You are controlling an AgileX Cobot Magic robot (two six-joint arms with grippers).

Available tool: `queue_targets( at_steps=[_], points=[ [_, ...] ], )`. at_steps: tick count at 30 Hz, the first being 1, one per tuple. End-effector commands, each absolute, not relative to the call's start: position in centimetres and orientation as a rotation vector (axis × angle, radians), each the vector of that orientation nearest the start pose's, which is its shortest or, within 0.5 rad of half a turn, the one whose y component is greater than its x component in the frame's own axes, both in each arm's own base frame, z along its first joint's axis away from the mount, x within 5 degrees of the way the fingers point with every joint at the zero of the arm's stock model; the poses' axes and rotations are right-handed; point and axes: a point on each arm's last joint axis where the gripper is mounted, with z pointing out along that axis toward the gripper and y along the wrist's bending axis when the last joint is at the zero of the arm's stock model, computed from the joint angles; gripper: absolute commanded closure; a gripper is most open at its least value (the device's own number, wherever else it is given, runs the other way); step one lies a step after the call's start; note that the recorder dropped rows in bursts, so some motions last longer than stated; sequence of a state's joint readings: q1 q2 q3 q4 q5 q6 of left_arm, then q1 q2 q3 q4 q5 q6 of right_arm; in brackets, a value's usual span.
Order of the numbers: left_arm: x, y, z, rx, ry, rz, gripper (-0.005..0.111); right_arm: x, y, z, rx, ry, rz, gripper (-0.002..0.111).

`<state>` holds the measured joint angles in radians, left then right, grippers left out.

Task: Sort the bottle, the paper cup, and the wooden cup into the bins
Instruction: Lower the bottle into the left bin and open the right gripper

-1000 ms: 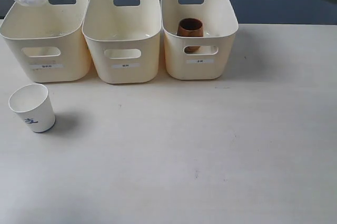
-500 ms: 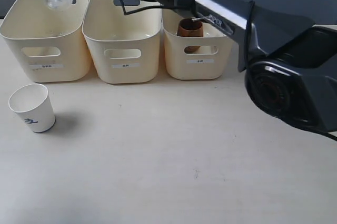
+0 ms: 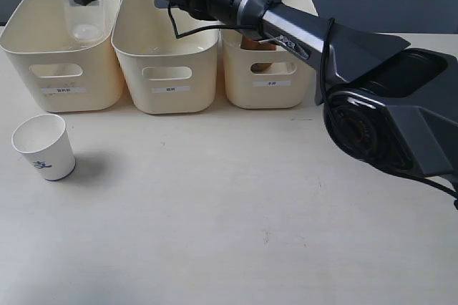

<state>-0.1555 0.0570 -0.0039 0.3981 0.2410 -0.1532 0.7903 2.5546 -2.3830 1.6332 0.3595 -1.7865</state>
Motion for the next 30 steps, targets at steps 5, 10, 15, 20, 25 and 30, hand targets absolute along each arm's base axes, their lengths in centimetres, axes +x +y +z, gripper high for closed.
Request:
queue_targets(
  at_steps=[5,10,15,20,25,30],
  points=[
    [6.0,-0.1,19.0,0.279,1.737,0.134,0.107,39.7,44.1,23.3,-1.077,1.444,0.728,0.083],
    [6.0,-0.1,19.0,0.279,1.737,0.134,0.107,39.4,44.2,23.0,-1.107,1.459,0.753,0.082],
    [6.0,-0.1,19.0,0.279,1.737,0.134,0.107,39.3,44.2,22.9,-1.116,1.473,0.761,0.082],
    [6.0,-0.1,19.0,0.279,1.737,0.134,0.107,39.1,44.2,22.7,-1.150,1.487,0.768,0.082],
    [6.0,-0.1,19.0,0.279,1.737,0.134,0.107,38.7,44.3,22.4,-1.191,1.500,0.796,0.081],
    [6.0,-0.1,19.0,0.279,1.737,0.134,0.107,38.5,44.3,22.2,-1.207,1.534,0.816,0.062]
  ],
)
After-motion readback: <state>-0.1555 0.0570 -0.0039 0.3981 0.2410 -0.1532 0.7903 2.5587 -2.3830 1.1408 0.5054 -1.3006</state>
